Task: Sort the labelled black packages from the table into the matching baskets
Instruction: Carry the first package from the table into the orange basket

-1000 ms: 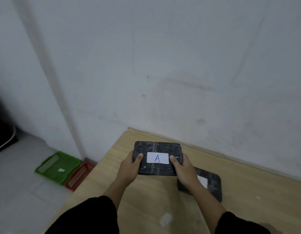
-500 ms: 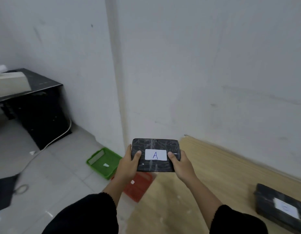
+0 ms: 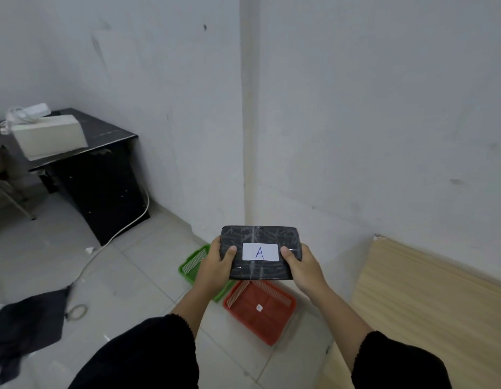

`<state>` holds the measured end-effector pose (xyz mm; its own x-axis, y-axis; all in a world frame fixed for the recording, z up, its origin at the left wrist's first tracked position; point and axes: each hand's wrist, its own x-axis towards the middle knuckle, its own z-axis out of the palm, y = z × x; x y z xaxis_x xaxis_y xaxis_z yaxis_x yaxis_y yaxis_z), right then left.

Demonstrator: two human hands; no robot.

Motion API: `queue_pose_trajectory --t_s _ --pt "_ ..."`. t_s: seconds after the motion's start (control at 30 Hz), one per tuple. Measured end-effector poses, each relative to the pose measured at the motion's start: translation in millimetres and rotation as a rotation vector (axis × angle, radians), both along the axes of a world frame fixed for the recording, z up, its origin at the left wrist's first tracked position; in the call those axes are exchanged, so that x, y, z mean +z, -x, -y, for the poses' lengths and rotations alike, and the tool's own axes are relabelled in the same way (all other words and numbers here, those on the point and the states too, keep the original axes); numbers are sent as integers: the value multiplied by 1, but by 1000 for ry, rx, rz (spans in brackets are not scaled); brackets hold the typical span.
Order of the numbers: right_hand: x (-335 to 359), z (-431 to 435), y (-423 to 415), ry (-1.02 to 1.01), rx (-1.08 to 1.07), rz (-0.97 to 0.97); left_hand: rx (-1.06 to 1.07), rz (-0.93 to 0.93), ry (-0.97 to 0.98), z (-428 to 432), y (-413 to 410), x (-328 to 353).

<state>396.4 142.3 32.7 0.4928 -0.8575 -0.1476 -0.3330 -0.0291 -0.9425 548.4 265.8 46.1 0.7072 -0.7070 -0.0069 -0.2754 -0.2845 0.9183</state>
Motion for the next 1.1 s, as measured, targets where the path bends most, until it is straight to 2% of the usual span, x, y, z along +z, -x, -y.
queue_pose_trajectory --t_s 0.43,0.83,1.1 --pt "-25 74 -154 -77 -132 0 -136 -119 -48 92 -168 -10" --pt "-45 128 -220 -120 -380 -65 -424 -159 -129 197 -259 -50" --pt "-97 149 -241 -248 -576 -51 -598 -218 -177 252 -285 -107"
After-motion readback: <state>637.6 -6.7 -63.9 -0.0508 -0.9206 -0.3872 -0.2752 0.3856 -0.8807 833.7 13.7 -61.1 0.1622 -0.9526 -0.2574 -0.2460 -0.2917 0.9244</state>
